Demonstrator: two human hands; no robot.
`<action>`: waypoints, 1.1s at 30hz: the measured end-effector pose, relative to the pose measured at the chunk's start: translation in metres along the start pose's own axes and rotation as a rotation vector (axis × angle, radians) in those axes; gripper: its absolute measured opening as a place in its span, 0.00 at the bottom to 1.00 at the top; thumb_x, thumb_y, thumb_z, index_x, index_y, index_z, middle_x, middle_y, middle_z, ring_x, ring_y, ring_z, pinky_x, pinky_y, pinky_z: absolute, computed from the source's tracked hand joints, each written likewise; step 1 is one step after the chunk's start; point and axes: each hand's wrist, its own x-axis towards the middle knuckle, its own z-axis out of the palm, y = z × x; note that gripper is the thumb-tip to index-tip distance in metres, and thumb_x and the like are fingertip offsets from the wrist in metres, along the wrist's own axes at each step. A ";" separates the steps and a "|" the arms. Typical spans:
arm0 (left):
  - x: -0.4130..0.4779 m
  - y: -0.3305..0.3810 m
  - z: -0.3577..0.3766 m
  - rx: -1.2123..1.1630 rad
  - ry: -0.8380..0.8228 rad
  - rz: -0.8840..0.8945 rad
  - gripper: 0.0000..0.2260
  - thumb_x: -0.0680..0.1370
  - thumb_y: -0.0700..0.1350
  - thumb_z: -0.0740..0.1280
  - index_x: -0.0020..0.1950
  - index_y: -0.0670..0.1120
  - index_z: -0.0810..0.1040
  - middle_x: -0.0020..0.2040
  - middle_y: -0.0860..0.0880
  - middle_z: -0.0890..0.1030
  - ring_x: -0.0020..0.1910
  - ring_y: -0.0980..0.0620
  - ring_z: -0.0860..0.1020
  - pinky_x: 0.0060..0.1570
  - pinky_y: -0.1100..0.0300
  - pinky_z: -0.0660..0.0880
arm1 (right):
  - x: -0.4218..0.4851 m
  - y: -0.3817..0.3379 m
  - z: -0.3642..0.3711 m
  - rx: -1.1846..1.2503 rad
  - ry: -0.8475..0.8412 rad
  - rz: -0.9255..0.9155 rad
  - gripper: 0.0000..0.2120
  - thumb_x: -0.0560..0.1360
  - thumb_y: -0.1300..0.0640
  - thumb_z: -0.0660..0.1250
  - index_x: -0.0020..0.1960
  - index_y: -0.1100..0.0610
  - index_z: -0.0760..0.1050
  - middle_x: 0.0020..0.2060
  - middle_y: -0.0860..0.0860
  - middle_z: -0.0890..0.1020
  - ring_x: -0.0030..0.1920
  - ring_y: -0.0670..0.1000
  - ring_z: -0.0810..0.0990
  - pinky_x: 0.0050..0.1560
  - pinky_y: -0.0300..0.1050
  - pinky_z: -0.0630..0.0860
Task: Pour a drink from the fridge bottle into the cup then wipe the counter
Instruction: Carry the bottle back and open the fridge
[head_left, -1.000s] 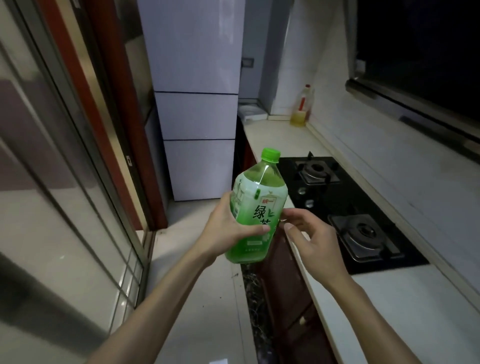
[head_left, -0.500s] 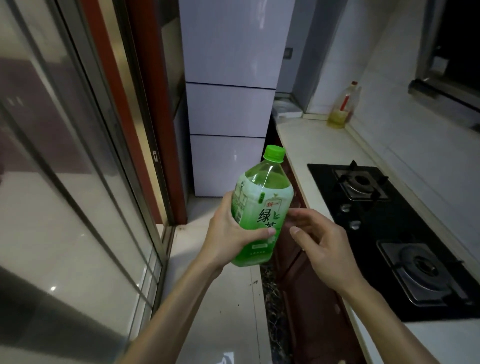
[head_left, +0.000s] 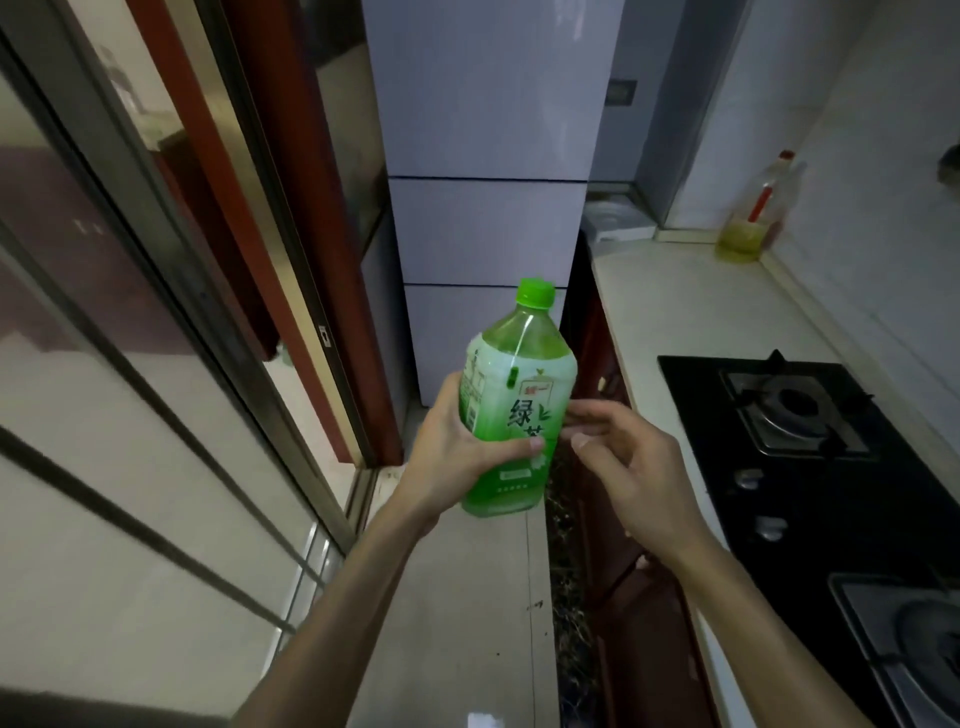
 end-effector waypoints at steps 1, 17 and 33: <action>0.010 0.003 0.003 0.005 0.009 0.003 0.31 0.62 0.43 0.83 0.60 0.50 0.72 0.52 0.53 0.84 0.51 0.55 0.83 0.52 0.53 0.82 | 0.012 0.002 -0.004 0.011 -0.013 0.000 0.17 0.73 0.55 0.65 0.61 0.56 0.78 0.50 0.50 0.84 0.51 0.48 0.82 0.54 0.52 0.79; 0.158 0.005 -0.056 0.067 0.120 -0.005 0.37 0.63 0.44 0.82 0.64 0.49 0.65 0.55 0.54 0.80 0.54 0.57 0.81 0.56 0.52 0.80 | 0.197 0.024 0.047 -0.001 -0.162 -0.119 0.17 0.73 0.54 0.65 0.60 0.58 0.78 0.50 0.49 0.82 0.51 0.46 0.81 0.50 0.40 0.78; 0.368 -0.008 -0.171 0.065 0.162 0.061 0.35 0.62 0.44 0.83 0.62 0.50 0.66 0.55 0.54 0.81 0.55 0.56 0.81 0.56 0.51 0.80 | 0.401 0.028 0.151 -0.059 -0.122 -0.146 0.16 0.73 0.57 0.65 0.60 0.55 0.79 0.50 0.46 0.83 0.51 0.45 0.81 0.51 0.36 0.76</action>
